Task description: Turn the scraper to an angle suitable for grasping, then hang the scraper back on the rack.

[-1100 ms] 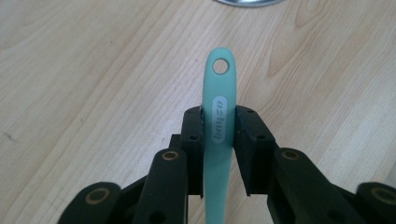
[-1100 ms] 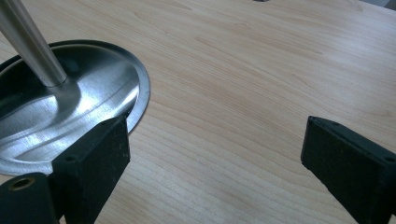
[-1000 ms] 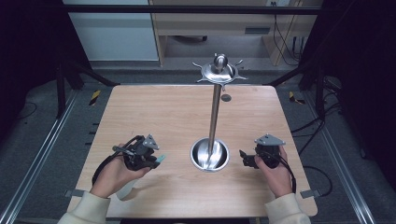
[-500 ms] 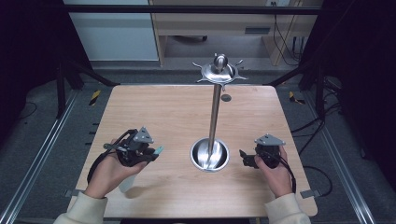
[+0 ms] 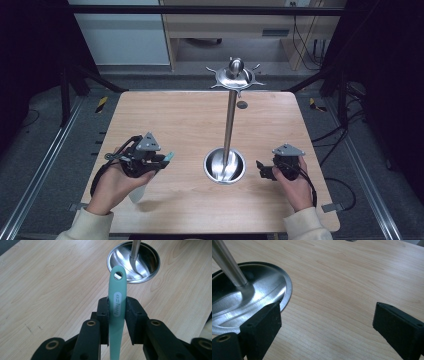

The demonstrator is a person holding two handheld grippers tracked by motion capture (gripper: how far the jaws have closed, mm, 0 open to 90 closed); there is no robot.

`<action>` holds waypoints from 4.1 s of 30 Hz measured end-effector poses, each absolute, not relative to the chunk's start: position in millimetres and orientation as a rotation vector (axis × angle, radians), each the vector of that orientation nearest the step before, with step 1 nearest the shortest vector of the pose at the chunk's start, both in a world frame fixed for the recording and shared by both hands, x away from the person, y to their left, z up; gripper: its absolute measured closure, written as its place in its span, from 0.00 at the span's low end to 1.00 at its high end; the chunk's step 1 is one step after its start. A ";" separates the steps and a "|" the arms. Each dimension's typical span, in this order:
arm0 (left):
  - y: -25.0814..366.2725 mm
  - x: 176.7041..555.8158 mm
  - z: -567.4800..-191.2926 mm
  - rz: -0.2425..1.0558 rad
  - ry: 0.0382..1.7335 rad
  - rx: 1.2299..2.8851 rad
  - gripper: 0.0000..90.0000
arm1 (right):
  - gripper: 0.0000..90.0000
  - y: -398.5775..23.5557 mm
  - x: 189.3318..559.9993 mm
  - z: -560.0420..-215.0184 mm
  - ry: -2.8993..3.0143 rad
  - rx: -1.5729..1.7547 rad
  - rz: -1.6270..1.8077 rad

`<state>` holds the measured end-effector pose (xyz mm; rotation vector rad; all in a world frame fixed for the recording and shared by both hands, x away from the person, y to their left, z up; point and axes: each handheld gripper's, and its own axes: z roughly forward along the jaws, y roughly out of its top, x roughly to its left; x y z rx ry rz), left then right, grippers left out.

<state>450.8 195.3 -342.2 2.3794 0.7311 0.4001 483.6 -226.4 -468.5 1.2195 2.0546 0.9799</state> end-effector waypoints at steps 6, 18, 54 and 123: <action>194.8 447.8 -331.0 0.423 0.716 2.349 0.82 | 0.09 -226.7 484.0 -468.8 2.058 1.217 0.982; 187.2 441.6 -314.3 0.472 0.686 2.283 0.82 | 0.10 -225.8 484.1 -469.4 2.062 1.221 0.982; 182.0 431.6 -271.6 0.576 0.636 2.079 0.82 | 0.10 -225.4 483.9 -469.0 2.067 1.209 0.977; 134.4 457.9 -204.0 0.569 0.577 1.902 0.82 | 0.11 -228.1 484.4 -467.2 2.061 1.241 0.998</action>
